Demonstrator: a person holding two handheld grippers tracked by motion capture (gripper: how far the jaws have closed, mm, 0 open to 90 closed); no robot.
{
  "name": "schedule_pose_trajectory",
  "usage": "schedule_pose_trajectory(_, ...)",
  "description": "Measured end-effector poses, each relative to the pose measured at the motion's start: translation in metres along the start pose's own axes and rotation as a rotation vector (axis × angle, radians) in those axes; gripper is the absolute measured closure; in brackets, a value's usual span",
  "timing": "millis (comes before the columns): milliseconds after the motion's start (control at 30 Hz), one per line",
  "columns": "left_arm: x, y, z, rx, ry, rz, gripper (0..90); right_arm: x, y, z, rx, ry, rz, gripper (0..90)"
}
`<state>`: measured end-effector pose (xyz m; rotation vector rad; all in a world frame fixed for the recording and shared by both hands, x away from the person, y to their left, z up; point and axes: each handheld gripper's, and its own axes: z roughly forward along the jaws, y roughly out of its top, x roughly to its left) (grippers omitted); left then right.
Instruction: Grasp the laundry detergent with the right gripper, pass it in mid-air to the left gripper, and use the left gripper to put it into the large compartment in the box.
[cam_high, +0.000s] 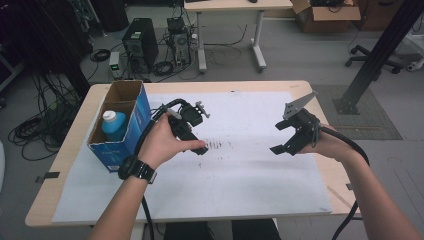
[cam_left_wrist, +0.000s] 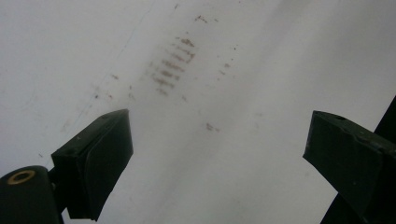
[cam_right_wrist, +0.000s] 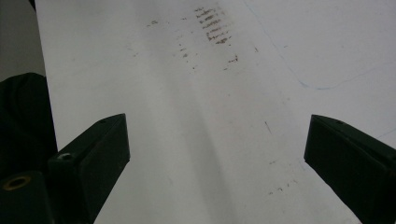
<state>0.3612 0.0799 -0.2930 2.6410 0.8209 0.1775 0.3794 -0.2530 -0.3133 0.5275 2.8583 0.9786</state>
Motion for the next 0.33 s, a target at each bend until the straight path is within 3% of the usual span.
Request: schedule_pose_trajectory(333,-0.0004,0.0003,-0.0005,-0.003,-0.002,-0.004,8.4,0.0021,-0.0015,-0.0009,-0.001,-0.003,0.001,6.7)
